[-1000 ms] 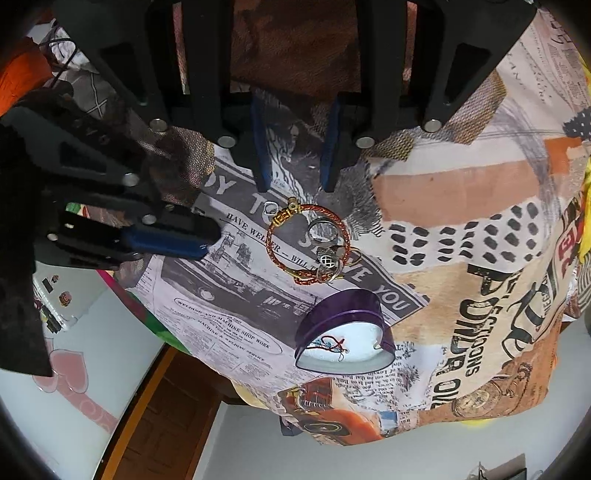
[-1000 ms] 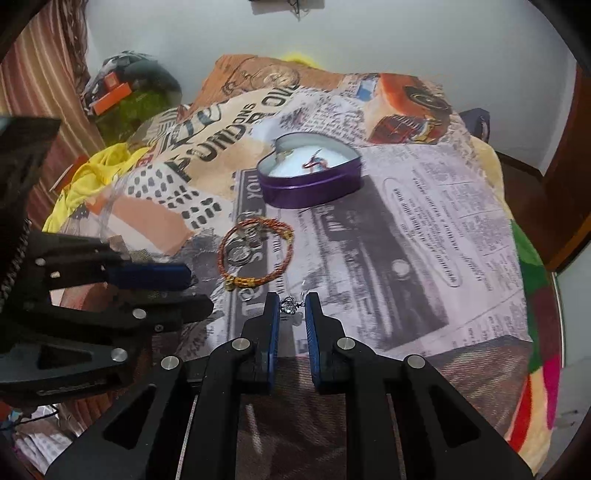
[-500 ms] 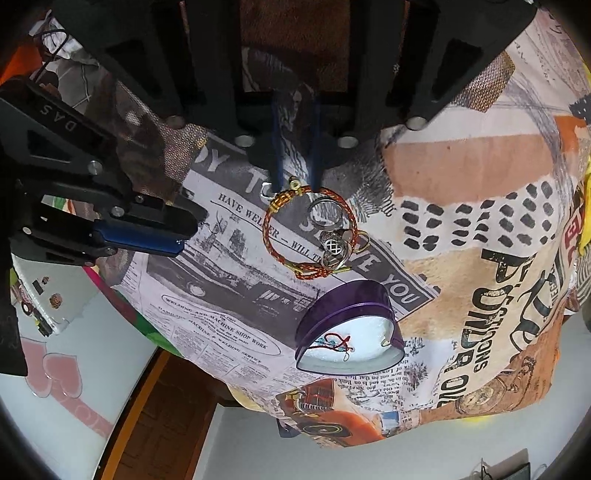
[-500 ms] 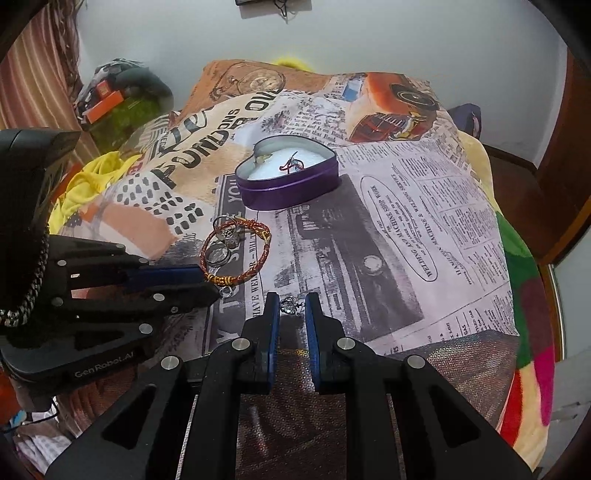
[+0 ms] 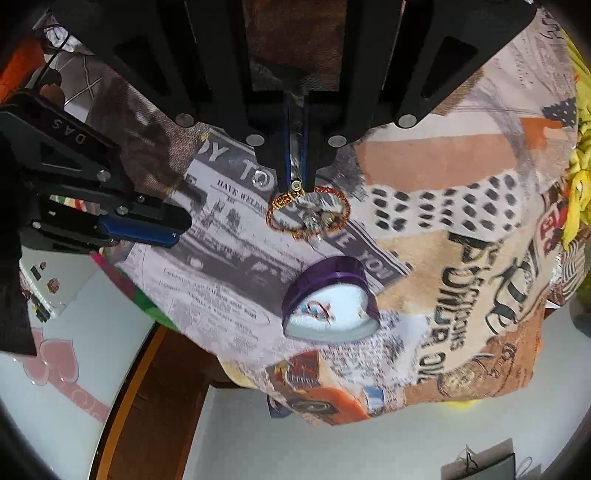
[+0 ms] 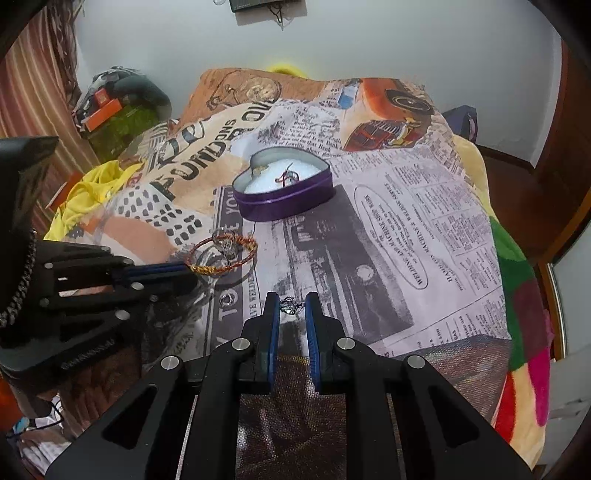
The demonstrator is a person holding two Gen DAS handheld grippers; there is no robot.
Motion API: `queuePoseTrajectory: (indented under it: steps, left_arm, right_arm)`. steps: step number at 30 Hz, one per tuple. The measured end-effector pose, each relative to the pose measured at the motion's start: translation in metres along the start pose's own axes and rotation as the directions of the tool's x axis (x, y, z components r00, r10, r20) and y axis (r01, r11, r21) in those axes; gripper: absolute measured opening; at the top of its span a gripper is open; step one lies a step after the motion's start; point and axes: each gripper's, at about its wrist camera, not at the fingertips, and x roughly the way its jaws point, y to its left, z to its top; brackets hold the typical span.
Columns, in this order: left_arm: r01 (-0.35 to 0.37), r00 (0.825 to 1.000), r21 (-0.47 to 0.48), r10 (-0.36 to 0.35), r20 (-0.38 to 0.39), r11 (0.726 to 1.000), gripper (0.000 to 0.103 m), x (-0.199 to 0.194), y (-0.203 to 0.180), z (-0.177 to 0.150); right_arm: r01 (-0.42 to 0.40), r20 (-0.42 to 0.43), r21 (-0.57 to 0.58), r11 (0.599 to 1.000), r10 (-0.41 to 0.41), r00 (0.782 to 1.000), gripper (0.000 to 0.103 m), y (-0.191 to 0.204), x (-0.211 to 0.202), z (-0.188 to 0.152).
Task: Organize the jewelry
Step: 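Grasp a small silver earring with the right tool while the left tool grasps the red-and-gold beaded bracelet, then lower the silver earring into the tin with the right tool while the left tool drops the bracelet in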
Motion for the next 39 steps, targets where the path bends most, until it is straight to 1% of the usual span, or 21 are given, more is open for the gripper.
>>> queuePoseTrajectory:
  steps: [8,18,29,39]
  left_arm:
    - [-0.013,0.996,-0.009,0.014,0.086,1.000,0.003,-0.034,0.005,0.014]
    - [-0.014,0.984,-0.011,0.016,0.178,1.000,0.003,-0.067,0.010,0.033]
    - [-0.018,0.975,-0.006,0.018,0.223,1.000,0.003,-0.068,0.017,0.057]
    - [-0.010,0.973,-0.008,0.011,0.230,1.000,0.003,-0.049,0.027,0.081]
  right_arm:
    - [0.010,0.039,-0.011,1.000,-0.010,0.999,0.012,0.005,-0.013,0.013]
    - [0.018,0.078,-0.034,0.999,-0.016,0.997,0.012,0.014,-0.024,0.028]
    - [0.017,0.127,-0.046,0.999,-0.011,0.992,0.012,0.016,-0.024,0.053]
    - [0.017,0.149,-0.037,0.999,-0.011,0.989,0.012,0.007,-0.012,0.073]
